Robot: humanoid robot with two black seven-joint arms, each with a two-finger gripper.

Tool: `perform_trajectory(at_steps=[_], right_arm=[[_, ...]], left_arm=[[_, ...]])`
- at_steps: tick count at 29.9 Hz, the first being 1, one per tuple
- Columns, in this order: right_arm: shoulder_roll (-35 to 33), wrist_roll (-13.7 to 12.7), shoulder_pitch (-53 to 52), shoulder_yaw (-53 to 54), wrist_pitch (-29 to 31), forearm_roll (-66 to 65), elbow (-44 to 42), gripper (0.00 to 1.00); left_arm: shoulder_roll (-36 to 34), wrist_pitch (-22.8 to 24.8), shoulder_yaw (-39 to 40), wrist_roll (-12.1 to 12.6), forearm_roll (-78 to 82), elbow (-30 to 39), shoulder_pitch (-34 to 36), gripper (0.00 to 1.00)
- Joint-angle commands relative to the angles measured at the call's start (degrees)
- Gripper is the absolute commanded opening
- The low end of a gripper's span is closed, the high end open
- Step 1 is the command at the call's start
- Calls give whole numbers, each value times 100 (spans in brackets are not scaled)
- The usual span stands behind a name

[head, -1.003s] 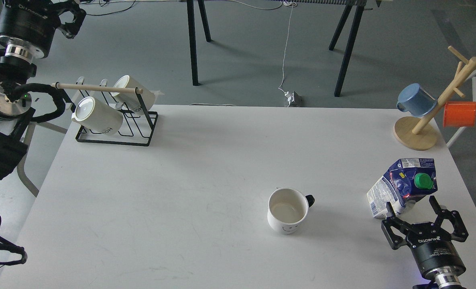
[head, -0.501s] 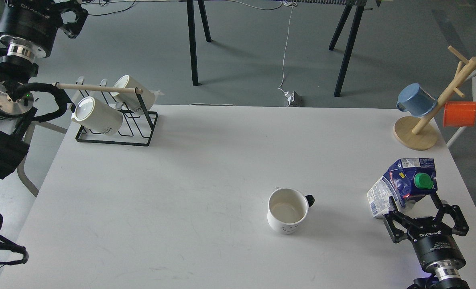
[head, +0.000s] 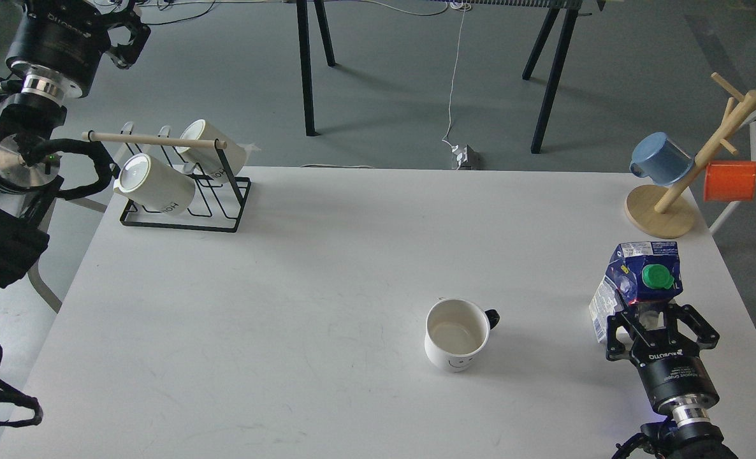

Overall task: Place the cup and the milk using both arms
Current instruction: 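Close the right gripper on the milk carton, then slide the milk carton next to the white mug with the right gripper, then open the right gripper and pull it back from the carton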

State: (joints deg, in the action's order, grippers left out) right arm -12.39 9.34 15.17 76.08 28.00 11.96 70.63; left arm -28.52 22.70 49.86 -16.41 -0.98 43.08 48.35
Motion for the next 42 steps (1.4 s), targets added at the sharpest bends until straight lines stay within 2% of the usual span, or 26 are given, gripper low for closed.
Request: perform_trajectory(at_steps=[1,11,19,25,35,37,39,40,42], right_arm=[[44,15,56,-23,0,-9,109,33],[211,6,381,-681,0,-439,1181,34],[474,-3,469,-1033,0,-932,1111,37],[816,-20,302,-1060,0,-1336,672,40],[1046,-29,144,-1051,0,-1354,400,42],[1046,-29,126,-1060,0,-1354,373,48],[1055,-29,126,-1051,0,-1354,364,68],[1055,-29,126,-1051,0,-1354,355,73],[1055,-29,126,-1051,0,-1345,355,79]], left_arm=[[-21,-2,-3,-3,1,-1,8,100],[-92,-64,-3,-3,1,-1,25,100],[-101,-64,-3,-3,1,-1,17,100],[-92,-64,-20,6,1,-1,16,100],[-57,-64,-99,6,10,-1,52,100],[-39,-64,-99,6,10,-1,43,100],[-39,-64,-99,-3,62,-1,43,100],[-48,-72,-99,-11,132,-1,43,100],[-57,-73,-99,-20,246,-1,43,100]])
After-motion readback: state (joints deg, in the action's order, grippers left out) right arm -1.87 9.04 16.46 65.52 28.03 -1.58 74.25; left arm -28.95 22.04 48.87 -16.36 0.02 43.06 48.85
